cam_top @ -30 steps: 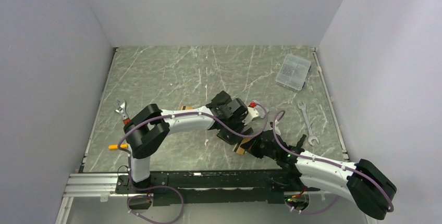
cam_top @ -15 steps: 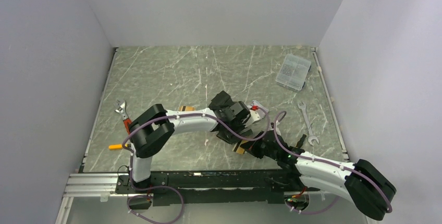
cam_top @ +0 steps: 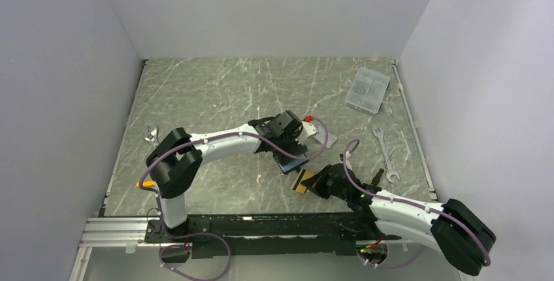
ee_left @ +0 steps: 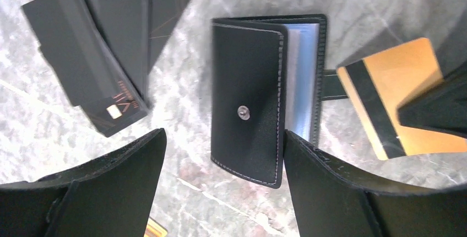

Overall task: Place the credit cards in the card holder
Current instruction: Open the card holder at the center of the board.

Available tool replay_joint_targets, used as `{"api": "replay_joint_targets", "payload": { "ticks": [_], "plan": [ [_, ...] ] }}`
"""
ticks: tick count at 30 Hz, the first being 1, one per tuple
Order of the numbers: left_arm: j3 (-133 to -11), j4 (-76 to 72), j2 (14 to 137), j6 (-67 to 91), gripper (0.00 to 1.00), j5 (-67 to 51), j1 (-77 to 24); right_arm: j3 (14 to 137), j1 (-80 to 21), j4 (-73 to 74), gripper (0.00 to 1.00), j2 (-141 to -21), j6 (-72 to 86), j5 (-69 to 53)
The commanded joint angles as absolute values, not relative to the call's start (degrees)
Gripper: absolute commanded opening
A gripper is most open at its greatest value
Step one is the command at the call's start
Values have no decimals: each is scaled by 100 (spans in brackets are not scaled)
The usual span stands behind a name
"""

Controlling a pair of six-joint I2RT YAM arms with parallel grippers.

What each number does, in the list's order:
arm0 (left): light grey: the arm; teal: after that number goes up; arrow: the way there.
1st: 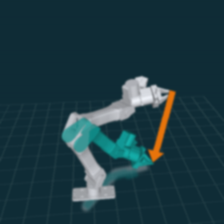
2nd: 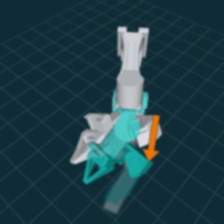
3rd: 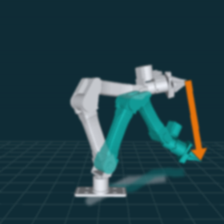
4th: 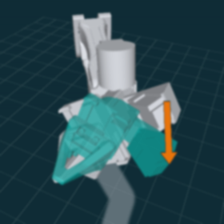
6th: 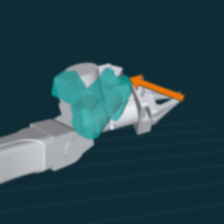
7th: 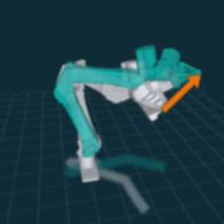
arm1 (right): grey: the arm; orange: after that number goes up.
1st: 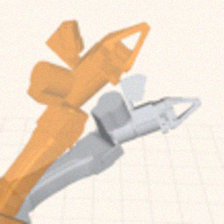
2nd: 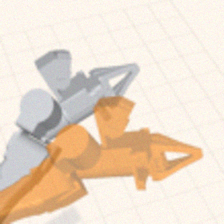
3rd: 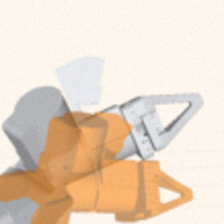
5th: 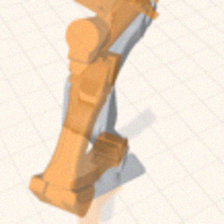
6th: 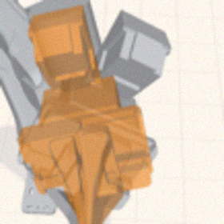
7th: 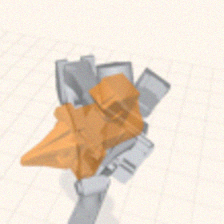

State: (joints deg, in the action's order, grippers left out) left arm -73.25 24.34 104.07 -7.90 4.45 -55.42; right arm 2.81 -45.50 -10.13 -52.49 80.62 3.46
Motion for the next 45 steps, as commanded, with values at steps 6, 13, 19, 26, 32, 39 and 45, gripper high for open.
{"api": "replay_joint_targets", "payload": {
  "ticks": [6, 13, 19, 26, 32, 39, 45],
  "plan": [
    [-8010, 2655, 10391, -830, 70, 265, -4864, -220, -4497, 188, 0, -5324, 7940, 589],
    [-8196, 2777, 10689, -623, 51, -583, -4533, -202, -4504, 311, 0, -5189, 7909, 614],
    [-8336, 3091, 11166, -403, 22, -1652, -4283, -107, -4446, 512, 0, -4458, 7583, 735],
    [-7990, 2982, 10989, -343, 9, -1883, -4246, -85, -4430, 607, 0, -3371, 7175, 834],
    [-7965, 3023, 10775, -287, 0, -2046, -4240, -53, -4435, 695, 0, -2841, 6893, 780],
    [-7937, 3110, 10574, -179, 0, -2212, -4245, 387, -4431, 1050, 0, -2439, 6675, 780],
    [-7962, 3291, 10311, -139, 0, -2187, -4275, 778, -4430, 1847, 0, -2058, 6628, 1022]
  ]
}}
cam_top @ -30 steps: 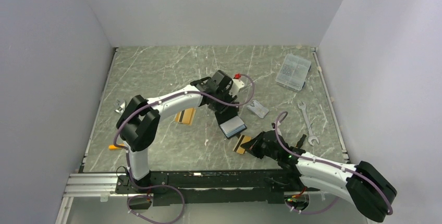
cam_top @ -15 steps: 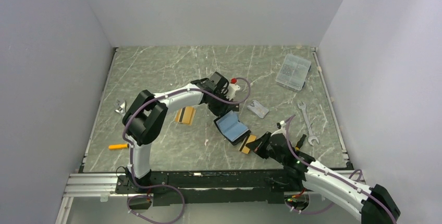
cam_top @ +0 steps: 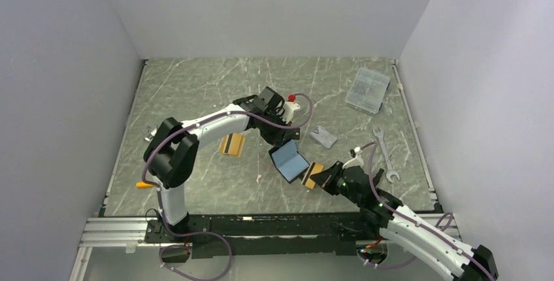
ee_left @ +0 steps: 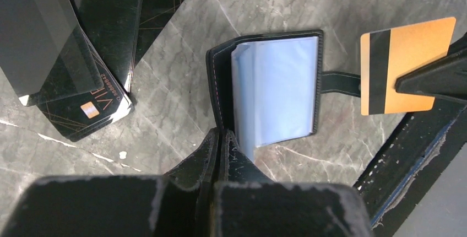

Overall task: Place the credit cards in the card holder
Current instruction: Open the card holder at the center of the board.

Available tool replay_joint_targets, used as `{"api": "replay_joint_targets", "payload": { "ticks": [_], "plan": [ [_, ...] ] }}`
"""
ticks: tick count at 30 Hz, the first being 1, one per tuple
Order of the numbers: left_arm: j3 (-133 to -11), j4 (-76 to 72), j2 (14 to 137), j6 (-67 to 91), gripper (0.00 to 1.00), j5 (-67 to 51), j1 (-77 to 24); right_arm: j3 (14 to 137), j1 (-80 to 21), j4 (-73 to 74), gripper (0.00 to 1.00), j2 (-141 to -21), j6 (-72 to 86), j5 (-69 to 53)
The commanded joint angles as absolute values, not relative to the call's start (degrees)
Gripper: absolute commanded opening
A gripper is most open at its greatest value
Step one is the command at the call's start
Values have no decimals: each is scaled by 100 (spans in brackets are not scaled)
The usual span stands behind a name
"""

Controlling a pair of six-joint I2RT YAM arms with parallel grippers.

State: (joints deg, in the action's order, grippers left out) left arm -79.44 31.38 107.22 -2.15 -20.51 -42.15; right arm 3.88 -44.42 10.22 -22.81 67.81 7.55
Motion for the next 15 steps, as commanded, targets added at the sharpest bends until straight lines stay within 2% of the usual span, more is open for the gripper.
{"api": "replay_joint_targets", "payload": {
  "ticks": [1, 4, 7, 15],
  "plan": [
    [-7958, 3328, 10312, -125, 0, -2162, -4294, 786, -4430, 1954, 0, -1988, 6652, 1062],
    [-7934, 3406, 10292, -42, 0, -2186, -4334, 834, -4434, 2115, 0, -1765, 6708, 1248],
    [-7909, 3407, 10223, -40, 0, -2147, -4414, 665, -4427, 1438, 0, -1859, 6638, 981],
    [-7932, 3512, 10509, -84, 0, -1959, -4459, 723, -4436, 37, 0, -3908, 6410, 356]
  ]
}}
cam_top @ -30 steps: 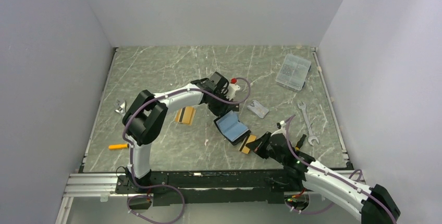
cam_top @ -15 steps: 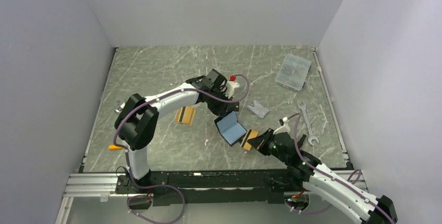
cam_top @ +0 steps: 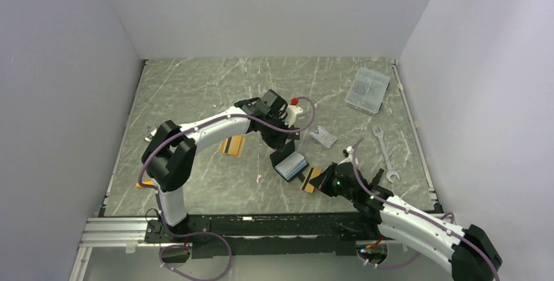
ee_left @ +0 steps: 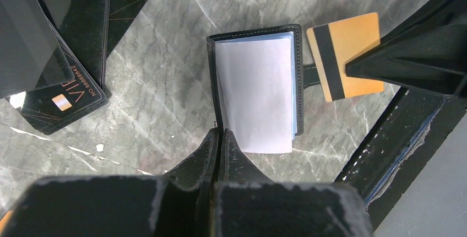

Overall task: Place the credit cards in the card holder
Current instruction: Open the card holder at the center of the board.

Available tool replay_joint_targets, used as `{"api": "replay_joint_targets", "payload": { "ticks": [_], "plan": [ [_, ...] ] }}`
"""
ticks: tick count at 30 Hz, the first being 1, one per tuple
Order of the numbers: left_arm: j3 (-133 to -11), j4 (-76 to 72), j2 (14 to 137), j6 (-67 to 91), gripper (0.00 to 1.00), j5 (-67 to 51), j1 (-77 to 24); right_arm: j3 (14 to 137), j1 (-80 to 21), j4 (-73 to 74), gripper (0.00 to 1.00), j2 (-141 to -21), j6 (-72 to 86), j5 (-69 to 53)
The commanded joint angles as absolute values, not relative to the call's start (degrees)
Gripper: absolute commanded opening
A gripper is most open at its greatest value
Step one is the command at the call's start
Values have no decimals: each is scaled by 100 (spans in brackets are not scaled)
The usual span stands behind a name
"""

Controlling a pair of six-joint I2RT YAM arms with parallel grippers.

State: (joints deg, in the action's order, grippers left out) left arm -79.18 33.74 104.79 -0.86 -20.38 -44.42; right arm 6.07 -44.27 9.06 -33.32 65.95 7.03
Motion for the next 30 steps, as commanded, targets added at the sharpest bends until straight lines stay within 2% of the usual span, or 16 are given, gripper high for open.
{"api": "replay_joint_targets", "payload": {
  "ticks": [1, 13, 21, 30],
  "plan": [
    [-7924, 3507, 10524, -94, 0, -1944, -4450, 672, -4434, -114, 0, -3959, 6414, 315],
    [-7965, 3517, 10491, 70, 0, -1978, -4395, 891, -4431, 520, 0, -2739, 6145, 591],
    [-7952, 3518, 10523, 69, 0, -1947, -4386, 877, -4430, -417, 0, -3988, 6159, 260],
    [-7926, 3496, 10492, 70, 0, -2004, -4378, 815, -4429, -704, 0, -4272, 6160, 175]
  ]
}}
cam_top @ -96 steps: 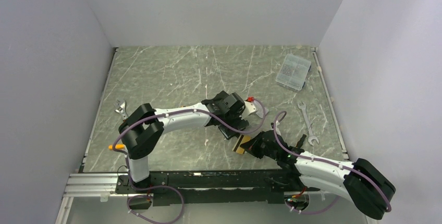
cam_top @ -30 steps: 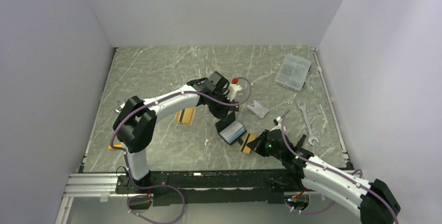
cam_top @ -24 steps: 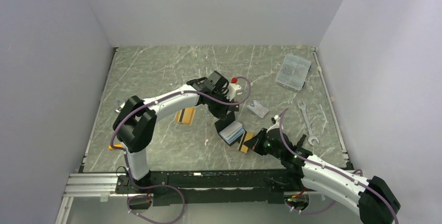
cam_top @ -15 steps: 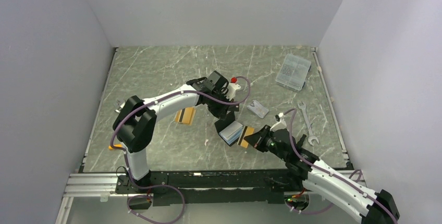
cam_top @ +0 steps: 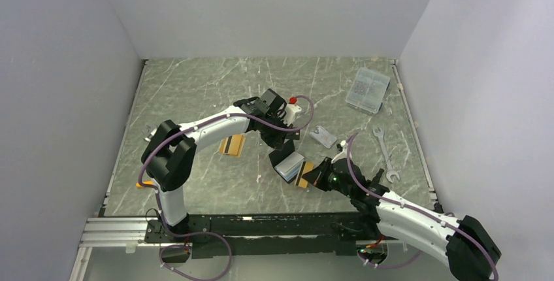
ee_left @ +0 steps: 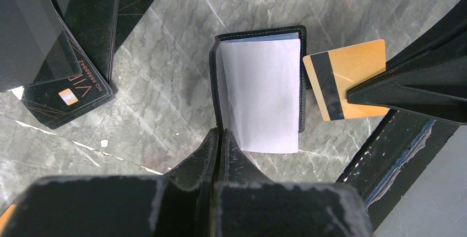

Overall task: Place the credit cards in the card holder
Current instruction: Open the card holder at the center of the board.

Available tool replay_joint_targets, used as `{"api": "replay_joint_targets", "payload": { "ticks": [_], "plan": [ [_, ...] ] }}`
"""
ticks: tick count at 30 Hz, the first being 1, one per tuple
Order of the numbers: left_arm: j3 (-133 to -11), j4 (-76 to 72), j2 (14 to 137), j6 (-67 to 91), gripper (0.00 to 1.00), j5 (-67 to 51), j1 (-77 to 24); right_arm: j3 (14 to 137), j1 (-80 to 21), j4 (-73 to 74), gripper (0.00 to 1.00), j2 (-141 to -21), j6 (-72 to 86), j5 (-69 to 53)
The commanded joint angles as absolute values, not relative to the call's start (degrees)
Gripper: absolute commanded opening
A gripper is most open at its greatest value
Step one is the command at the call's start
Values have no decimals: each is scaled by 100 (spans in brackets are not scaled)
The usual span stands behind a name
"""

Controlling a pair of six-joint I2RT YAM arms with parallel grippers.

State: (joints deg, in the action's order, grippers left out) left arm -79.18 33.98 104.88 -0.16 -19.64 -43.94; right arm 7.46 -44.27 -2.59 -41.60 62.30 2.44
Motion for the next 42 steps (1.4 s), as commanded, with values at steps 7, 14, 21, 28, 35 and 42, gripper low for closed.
{"api": "replay_joint_targets", "payload": {
  "ticks": [7, 14, 21, 28, 35, 42],
  "plan": [
    [-7915, 3493, 10461, -148, 0, -1996, -4382, 723, -4418, -1016, 0, -4604, 6244, 53],
    [-7924, 3509, 10506, -149, 0, -1928, -4378, 611, -4415, -723, 0, -4127, 6305, 99],
    [-7979, 3542, 10554, -164, 0, -1903, -4382, 425, -4419, -660, 0, -3981, 6414, 35],
    [-7987, 3547, 10556, -172, 0, -1903, -4378, 269, -4421, -714, 0, -4025, 6500, 42],
    [-7966, 3522, 10531, -184, 0, -1916, -4379, 253, -4421, -870, 0, -4167, 6495, 35],
    [-7945, 3515, 10481, -194, 0, -1938, -4378, 309, -4420, -1155, 0, -4476, 6421, -106]
  ]
}}
